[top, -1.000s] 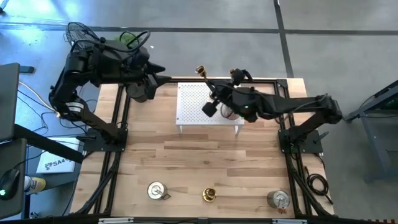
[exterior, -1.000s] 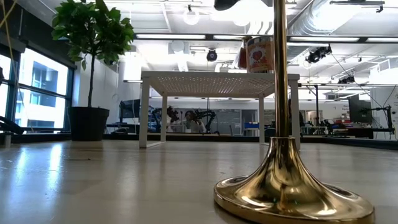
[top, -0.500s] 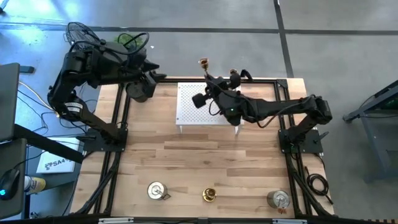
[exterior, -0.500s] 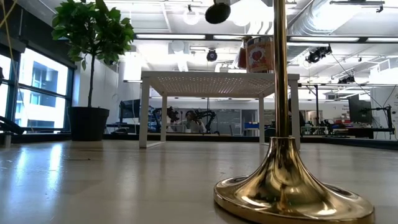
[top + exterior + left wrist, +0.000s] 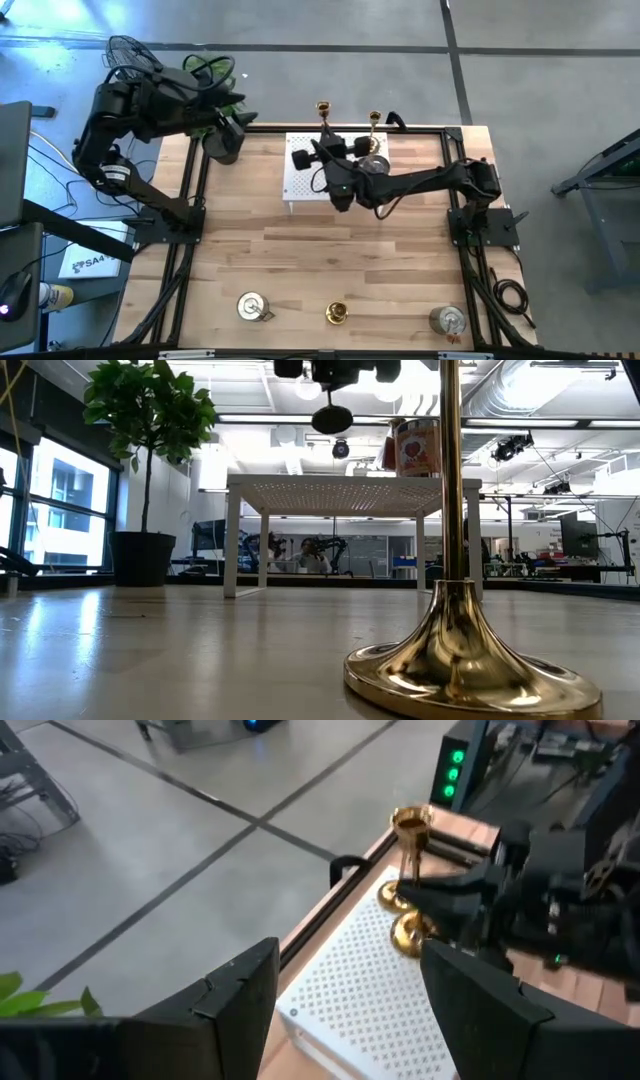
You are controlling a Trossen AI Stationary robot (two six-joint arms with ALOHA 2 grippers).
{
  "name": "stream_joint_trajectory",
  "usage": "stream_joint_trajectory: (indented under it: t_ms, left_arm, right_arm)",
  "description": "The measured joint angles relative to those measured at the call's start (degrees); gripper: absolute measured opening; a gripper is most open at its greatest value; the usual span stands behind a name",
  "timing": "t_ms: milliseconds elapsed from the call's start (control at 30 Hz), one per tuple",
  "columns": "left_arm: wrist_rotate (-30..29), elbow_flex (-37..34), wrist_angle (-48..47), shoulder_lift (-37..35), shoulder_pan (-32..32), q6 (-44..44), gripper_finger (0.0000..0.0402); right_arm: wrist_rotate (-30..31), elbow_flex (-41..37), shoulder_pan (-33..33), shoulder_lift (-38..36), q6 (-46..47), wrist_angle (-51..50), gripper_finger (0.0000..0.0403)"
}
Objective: Pick & Place candle stick holders
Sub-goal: Put the left gold candle holder on the shelf
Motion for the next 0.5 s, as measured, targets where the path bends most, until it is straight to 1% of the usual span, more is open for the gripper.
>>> stream_joint_trajectory:
  t_ms: [200,300,500]
  left_arm:
    - [0.0,0.0,-0.2,0.0,0.0,0.8,0.0241]
    - [0.0,0.0,-0.3,0.0,0.0,0.8,0.0241]
    - [0.0,0.0,-0.5,0.0,0.0,0.8,0.0241]
  right_arm:
    - [0.5,0.1,-1.1,0.2,8.3,-6.5,0.0009]
    - [1.5,0.1,-1.5,1.6,9.0,-6.4,0.0009]
    - [0.9,0.1,-2.4,4.1,11.2,-6.2,0.0009]
